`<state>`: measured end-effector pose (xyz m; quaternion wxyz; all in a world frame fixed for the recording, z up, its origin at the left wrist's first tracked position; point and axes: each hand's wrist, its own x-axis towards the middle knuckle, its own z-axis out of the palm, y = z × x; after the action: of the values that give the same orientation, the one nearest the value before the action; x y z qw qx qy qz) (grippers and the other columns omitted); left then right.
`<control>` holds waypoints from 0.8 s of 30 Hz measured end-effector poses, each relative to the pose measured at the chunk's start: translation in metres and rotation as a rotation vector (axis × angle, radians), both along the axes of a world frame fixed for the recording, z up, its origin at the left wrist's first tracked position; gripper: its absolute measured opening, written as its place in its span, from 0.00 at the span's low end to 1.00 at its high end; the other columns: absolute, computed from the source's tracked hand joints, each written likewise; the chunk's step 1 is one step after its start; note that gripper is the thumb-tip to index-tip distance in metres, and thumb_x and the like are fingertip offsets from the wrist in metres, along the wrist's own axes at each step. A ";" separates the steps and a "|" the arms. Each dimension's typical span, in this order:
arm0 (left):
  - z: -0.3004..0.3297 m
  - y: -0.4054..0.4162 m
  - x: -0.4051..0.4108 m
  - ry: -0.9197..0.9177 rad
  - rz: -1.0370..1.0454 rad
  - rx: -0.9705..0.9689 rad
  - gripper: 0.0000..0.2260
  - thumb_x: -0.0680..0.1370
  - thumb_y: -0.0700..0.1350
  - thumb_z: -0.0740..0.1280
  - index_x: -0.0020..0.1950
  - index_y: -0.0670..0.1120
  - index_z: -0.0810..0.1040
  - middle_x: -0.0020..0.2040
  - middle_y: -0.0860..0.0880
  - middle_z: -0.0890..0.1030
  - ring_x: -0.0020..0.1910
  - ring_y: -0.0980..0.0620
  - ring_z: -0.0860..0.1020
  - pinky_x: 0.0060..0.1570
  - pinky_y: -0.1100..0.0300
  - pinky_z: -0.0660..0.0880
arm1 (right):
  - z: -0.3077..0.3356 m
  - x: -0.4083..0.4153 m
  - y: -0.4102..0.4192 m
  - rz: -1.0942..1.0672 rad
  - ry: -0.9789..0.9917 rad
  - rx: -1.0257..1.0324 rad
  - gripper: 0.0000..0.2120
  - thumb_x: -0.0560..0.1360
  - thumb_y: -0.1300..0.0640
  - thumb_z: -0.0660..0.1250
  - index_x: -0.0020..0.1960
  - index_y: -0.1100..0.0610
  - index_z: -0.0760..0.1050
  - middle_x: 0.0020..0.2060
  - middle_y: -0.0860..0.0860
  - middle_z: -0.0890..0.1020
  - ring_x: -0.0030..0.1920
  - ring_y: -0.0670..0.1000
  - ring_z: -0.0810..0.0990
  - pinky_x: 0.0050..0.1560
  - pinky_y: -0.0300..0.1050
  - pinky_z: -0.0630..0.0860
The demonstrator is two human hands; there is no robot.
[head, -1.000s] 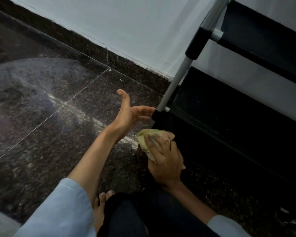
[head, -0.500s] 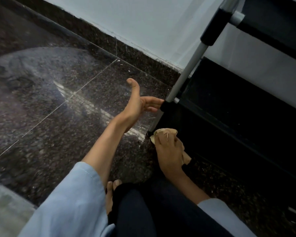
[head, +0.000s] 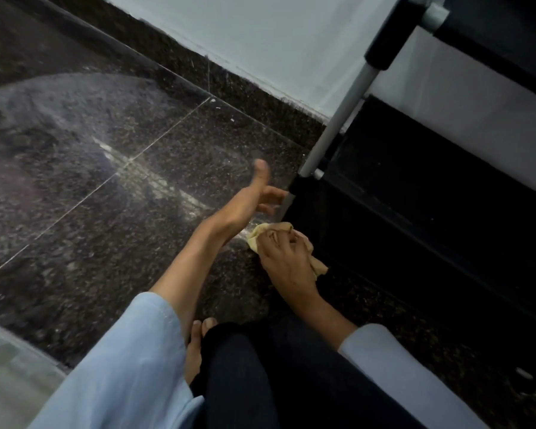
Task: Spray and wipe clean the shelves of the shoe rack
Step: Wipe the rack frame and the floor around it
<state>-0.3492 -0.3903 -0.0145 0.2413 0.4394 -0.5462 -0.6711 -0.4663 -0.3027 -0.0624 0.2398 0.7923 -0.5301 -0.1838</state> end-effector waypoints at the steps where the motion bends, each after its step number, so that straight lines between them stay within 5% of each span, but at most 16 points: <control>1: -0.002 -0.001 0.000 -0.001 -0.012 -0.041 0.28 0.72 0.70 0.48 0.44 0.52 0.79 0.46 0.54 0.79 0.44 0.63 0.78 0.52 0.62 0.67 | 0.002 0.004 0.002 -0.020 0.023 0.011 0.13 0.74 0.49 0.66 0.56 0.49 0.80 0.49 0.45 0.80 0.45 0.49 0.80 0.35 0.44 0.73; 4: -0.006 -0.004 -0.004 0.042 -0.005 -0.113 0.16 0.78 0.57 0.58 0.49 0.45 0.73 0.46 0.46 0.70 0.38 0.57 0.72 0.41 0.73 0.71 | 0.007 0.023 0.006 -0.251 0.095 0.179 0.13 0.79 0.56 0.58 0.60 0.56 0.75 0.59 0.52 0.73 0.53 0.57 0.75 0.41 0.48 0.72; 7: -0.009 -0.005 -0.006 0.082 -0.004 -0.118 0.19 0.78 0.56 0.58 0.50 0.40 0.75 0.46 0.44 0.71 0.37 0.60 0.74 0.39 0.77 0.71 | 0.011 0.021 0.000 -0.530 0.145 0.263 0.13 0.78 0.63 0.59 0.61 0.61 0.74 0.57 0.57 0.70 0.53 0.62 0.73 0.42 0.49 0.70; 11: -0.012 -0.003 -0.010 0.085 -0.007 -0.104 0.19 0.76 0.59 0.57 0.46 0.44 0.76 0.44 0.44 0.74 0.43 0.51 0.74 0.39 0.74 0.71 | 0.021 0.025 0.006 -0.368 -0.149 0.102 0.14 0.79 0.58 0.58 0.63 0.54 0.72 0.57 0.53 0.73 0.56 0.58 0.75 0.36 0.49 0.73; 14: -0.015 -0.005 -0.009 0.082 0.030 -0.085 0.19 0.76 0.59 0.57 0.45 0.49 0.82 0.46 0.51 0.82 0.42 0.63 0.79 0.39 0.74 0.73 | 0.010 0.023 0.005 -0.011 -0.126 0.073 0.13 0.78 0.52 0.57 0.61 0.45 0.73 0.56 0.49 0.79 0.53 0.53 0.79 0.35 0.45 0.75; 16: -0.012 -0.004 -0.009 0.082 0.027 -0.094 0.19 0.75 0.60 0.58 0.45 0.50 0.83 0.47 0.54 0.82 0.43 0.68 0.79 0.39 0.76 0.71 | 0.009 0.009 0.000 0.029 -0.049 0.110 0.17 0.78 0.53 0.54 0.62 0.45 0.74 0.57 0.47 0.79 0.52 0.52 0.80 0.36 0.44 0.75; 20: -0.014 -0.004 -0.009 0.059 0.016 -0.109 0.18 0.75 0.61 0.58 0.44 0.53 0.83 0.48 0.52 0.82 0.47 0.66 0.78 0.46 0.74 0.72 | 0.009 0.005 0.004 -0.132 0.032 0.141 0.19 0.80 0.61 0.48 0.66 0.55 0.70 0.62 0.52 0.73 0.56 0.58 0.76 0.40 0.48 0.74; 24: -0.014 -0.004 -0.006 0.029 -0.012 -0.109 0.23 0.71 0.66 0.57 0.43 0.49 0.82 0.49 0.53 0.80 0.48 0.64 0.78 0.47 0.68 0.71 | 0.030 -0.002 0.001 -0.481 -0.304 0.165 0.13 0.78 0.57 0.62 0.61 0.55 0.75 0.61 0.53 0.72 0.58 0.58 0.73 0.42 0.48 0.77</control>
<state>-0.3552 -0.3948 -0.0285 0.2688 0.4124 -0.5812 -0.6480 -0.4682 -0.3012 -0.0326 0.0419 0.6790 -0.7159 -0.1570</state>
